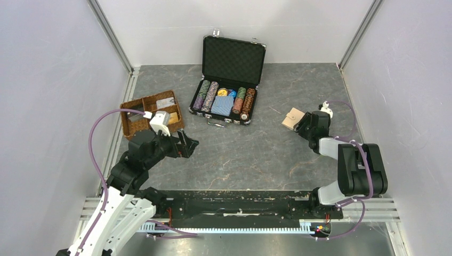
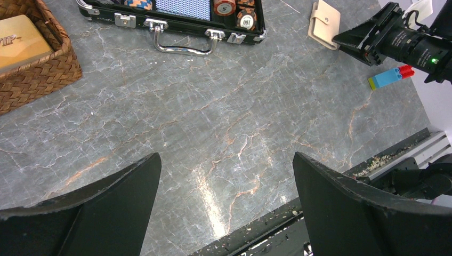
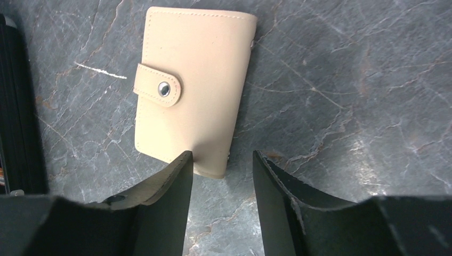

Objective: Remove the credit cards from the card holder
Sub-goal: Move the card holder to the center of the board, then open the card holder at the center of the board.

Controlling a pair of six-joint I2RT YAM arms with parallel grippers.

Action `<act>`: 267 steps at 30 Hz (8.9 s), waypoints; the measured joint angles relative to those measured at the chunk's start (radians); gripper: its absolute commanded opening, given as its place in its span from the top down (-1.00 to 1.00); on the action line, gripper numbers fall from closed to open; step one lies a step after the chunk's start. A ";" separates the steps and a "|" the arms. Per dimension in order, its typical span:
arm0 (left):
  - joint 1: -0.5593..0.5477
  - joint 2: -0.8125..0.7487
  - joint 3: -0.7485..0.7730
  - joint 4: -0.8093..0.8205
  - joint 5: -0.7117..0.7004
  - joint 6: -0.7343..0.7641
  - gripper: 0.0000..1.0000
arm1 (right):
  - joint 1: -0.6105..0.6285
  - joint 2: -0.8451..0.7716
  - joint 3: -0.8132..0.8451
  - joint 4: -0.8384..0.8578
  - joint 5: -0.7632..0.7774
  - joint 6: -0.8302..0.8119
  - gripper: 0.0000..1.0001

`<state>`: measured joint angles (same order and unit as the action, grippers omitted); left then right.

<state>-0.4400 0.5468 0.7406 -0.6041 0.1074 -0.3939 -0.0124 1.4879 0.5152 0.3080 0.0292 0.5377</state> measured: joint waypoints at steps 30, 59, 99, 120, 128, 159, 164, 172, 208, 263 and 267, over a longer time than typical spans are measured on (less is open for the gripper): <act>0.000 0.000 -0.002 0.000 0.000 0.000 -1.00 | -0.031 -0.117 -0.068 -0.080 -0.182 -0.088 1.00; -0.002 0.162 -0.008 0.019 0.139 -0.028 -0.97 | 0.413 -0.731 -0.375 -0.378 -0.259 -0.071 0.32; -0.460 1.174 0.053 0.805 0.148 -0.313 -0.13 | 0.414 -0.608 -0.428 -0.076 -0.390 -0.039 0.23; -0.510 1.227 0.023 0.911 0.185 -0.357 0.53 | 0.412 -0.564 -0.504 0.155 -0.367 0.187 0.41; -0.532 1.225 0.021 0.912 0.182 -0.357 0.47 | 0.406 -0.553 -0.504 0.253 -0.410 0.222 1.00; -0.579 1.134 0.116 0.724 0.052 -0.384 -0.35 | 0.412 -0.865 -0.504 0.018 -0.391 0.175 1.00; -0.579 1.170 0.158 0.702 0.025 -0.383 -0.27 | 0.412 -0.874 -0.504 0.008 -0.390 0.163 1.00; -0.583 1.201 0.196 0.678 0.017 -0.369 -0.18 | 0.412 -0.898 -0.504 -0.011 -0.386 0.124 1.00; -0.583 1.212 0.241 0.585 -0.027 -0.320 -0.35 | 0.412 -0.906 -0.504 -0.013 -0.397 0.071 1.00; -0.590 1.231 0.302 0.553 -0.054 -0.307 0.95 | 0.412 -0.911 -0.504 -0.034 -0.387 0.037 1.00; -0.590 1.231 0.300 0.554 -0.056 -0.307 0.95 | 0.412 -0.911 -0.504 -0.047 -0.370 0.037 1.00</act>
<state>-1.0302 1.7775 1.0409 -0.0505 0.0517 -0.7006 0.3992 0.5766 0.0109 0.2607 -0.3408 0.5751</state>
